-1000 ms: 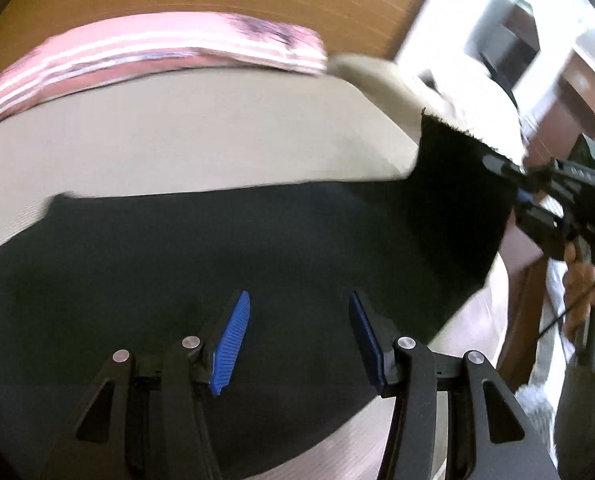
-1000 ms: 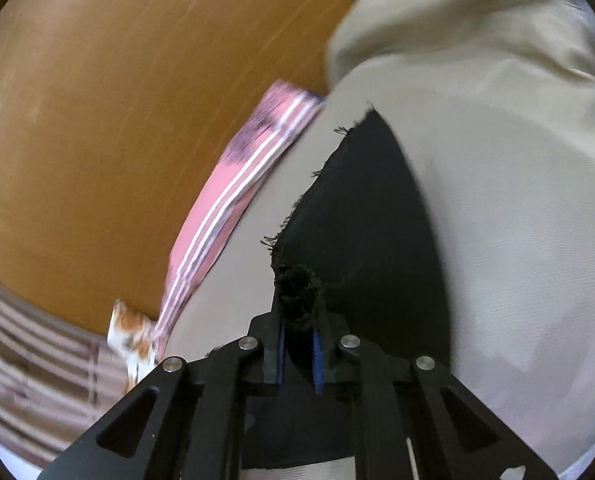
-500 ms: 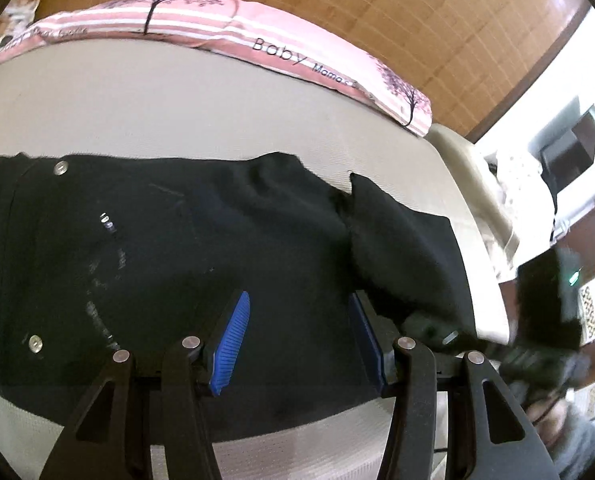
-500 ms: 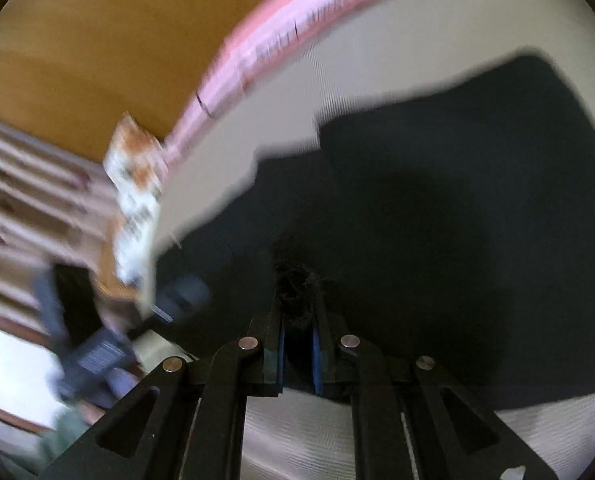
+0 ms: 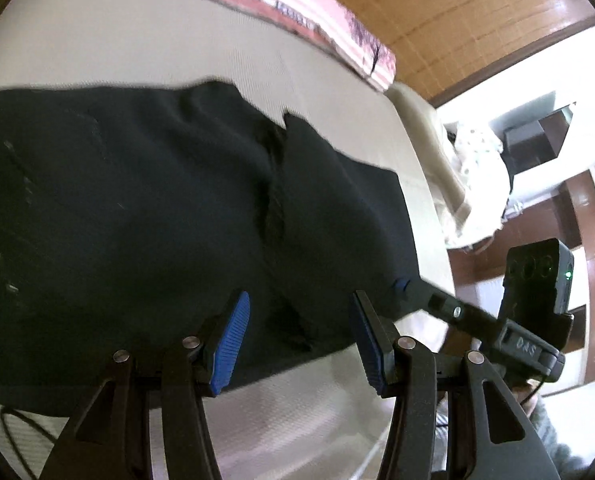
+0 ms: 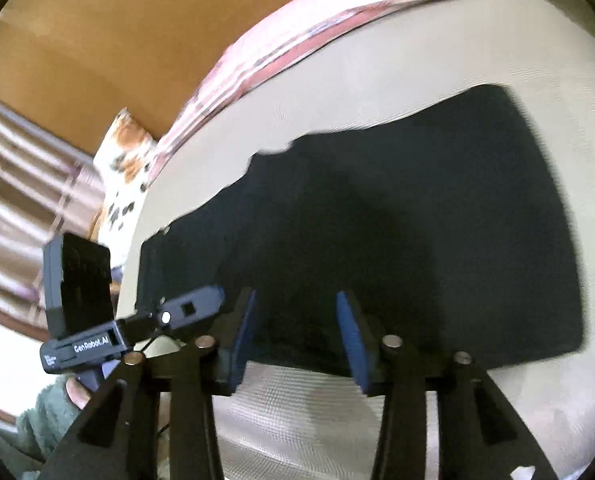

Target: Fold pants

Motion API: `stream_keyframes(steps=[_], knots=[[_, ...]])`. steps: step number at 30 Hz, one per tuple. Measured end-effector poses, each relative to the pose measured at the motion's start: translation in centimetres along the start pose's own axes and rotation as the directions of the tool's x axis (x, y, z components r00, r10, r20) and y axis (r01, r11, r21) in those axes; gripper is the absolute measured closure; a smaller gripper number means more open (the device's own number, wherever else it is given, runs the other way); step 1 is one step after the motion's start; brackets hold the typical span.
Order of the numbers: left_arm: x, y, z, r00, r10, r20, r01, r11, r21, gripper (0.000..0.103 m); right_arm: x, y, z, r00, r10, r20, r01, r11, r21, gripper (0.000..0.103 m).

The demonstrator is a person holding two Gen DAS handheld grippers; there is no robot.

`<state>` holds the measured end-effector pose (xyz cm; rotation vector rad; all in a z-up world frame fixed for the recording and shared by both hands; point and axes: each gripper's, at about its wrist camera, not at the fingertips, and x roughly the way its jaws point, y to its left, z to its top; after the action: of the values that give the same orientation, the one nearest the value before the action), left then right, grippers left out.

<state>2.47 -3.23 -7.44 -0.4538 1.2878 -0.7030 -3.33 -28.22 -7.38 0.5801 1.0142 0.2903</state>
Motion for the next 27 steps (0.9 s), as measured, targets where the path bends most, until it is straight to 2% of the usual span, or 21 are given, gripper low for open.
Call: stream_keyframes(steps=[5, 12, 13, 14, 15, 17, 22, 24, 27], knots=[[2.2, 0.3, 0.0, 0.990, -0.076, -0.115, 0.064, 0.992, -0.108, 0.051, -1.1, -2.9, -0.4, 0.999, -0.009, 0.030, 0.006, 0.995, 0.100, 0.062], [4.5, 0.0, 0.1, 0.983, -0.064, -0.172, 0.035, 0.986, -0.165, 0.053, -1.5, -4.4, -0.6, 0.999, 0.005, 0.033, -0.009, 0.992, 0.127, 0.062], [4.8, -0.1, 0.1, 0.983, -0.059, -0.173, 0.030, 0.986, -0.165, 0.054, -1.5, -4.5, -0.6, 0.999, 0.006, 0.032, -0.010, 0.992, 0.126, 0.062], [5.0, -0.1, 0.1, 0.984, -0.057, -0.171, 0.028, 0.986, -0.165, 0.062, -1.5, -4.6, -0.6, 0.999, 0.005, 0.031, -0.009, 0.992, 0.127, 0.062], [5.3, -0.2, 0.2, 0.983, -0.058, -0.174, 0.029, 0.986, -0.165, 0.076, -1.5, -4.7, -0.6, 0.999, 0.002, 0.032, -0.006, 0.992, 0.126, 0.062], [5.9, 0.1, 0.0, 0.981, -0.053, -0.187, 0.020, 0.985, -0.173, 0.093, -1.3, -4.9, -0.4, 0.999, -0.018, 0.029, 0.014, 0.992, 0.127, 0.062], [4.7, -1.9, -0.6, 0.990, -0.009, -0.142, -0.002, 0.997, -0.080, 0.096, -1.7, -5.6, -0.2, 0.997, -0.068, 0.042, 0.062, 0.989, 0.132, 0.062], [4.1, -1.8, -1.0, 0.991, -0.008, -0.133, -0.002, 0.997, -0.074, 0.096, -1.9, -5.8, -0.2, 0.994, -0.101, 0.048, 0.095, 0.988, 0.125, 0.062], [4.6, -1.0, -1.5, 0.989, 0.036, -0.146, -0.045, 0.997, -0.059, 0.096, -1.3, -6.3, -0.5, 0.990, -0.139, 0.017, 0.136, 0.984, 0.116, 0.064]])
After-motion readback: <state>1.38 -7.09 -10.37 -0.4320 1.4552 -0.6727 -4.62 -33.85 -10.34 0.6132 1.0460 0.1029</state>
